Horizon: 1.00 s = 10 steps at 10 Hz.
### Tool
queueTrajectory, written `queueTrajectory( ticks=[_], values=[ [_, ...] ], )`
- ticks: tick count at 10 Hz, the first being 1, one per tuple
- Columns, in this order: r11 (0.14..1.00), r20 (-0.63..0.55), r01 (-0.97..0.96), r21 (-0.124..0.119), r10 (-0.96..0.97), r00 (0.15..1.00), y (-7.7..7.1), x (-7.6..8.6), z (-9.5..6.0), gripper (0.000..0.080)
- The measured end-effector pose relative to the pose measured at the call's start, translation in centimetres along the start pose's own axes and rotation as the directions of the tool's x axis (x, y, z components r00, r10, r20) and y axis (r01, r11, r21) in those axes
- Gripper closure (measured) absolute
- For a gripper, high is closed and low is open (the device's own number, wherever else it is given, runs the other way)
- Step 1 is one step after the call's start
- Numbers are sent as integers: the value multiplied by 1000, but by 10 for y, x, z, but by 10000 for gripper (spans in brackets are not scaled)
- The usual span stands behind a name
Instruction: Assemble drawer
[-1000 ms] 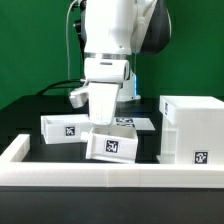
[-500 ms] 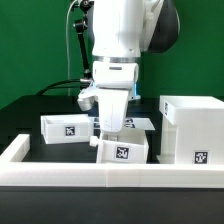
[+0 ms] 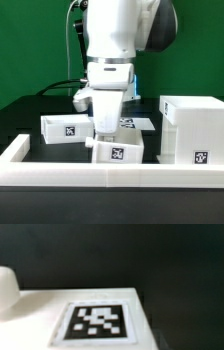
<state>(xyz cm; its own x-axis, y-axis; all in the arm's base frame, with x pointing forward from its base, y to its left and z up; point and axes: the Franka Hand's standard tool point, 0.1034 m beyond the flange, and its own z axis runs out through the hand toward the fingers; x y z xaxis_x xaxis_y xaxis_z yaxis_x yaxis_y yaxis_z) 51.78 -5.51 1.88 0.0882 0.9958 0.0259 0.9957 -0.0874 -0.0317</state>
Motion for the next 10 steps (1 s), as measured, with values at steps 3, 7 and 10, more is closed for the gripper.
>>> queueTrajectory(
  ticks=[3, 7, 10],
  values=[
    [1000, -9, -26, -1, 26, 1000, 2, 6, -1, 758],
    [1000, -9, -30, 2, 30, 1000, 1, 5, 1, 758],
    [1000, -18, -18, -4, 18, 1000, 10, 19, 2, 758]
  ],
)
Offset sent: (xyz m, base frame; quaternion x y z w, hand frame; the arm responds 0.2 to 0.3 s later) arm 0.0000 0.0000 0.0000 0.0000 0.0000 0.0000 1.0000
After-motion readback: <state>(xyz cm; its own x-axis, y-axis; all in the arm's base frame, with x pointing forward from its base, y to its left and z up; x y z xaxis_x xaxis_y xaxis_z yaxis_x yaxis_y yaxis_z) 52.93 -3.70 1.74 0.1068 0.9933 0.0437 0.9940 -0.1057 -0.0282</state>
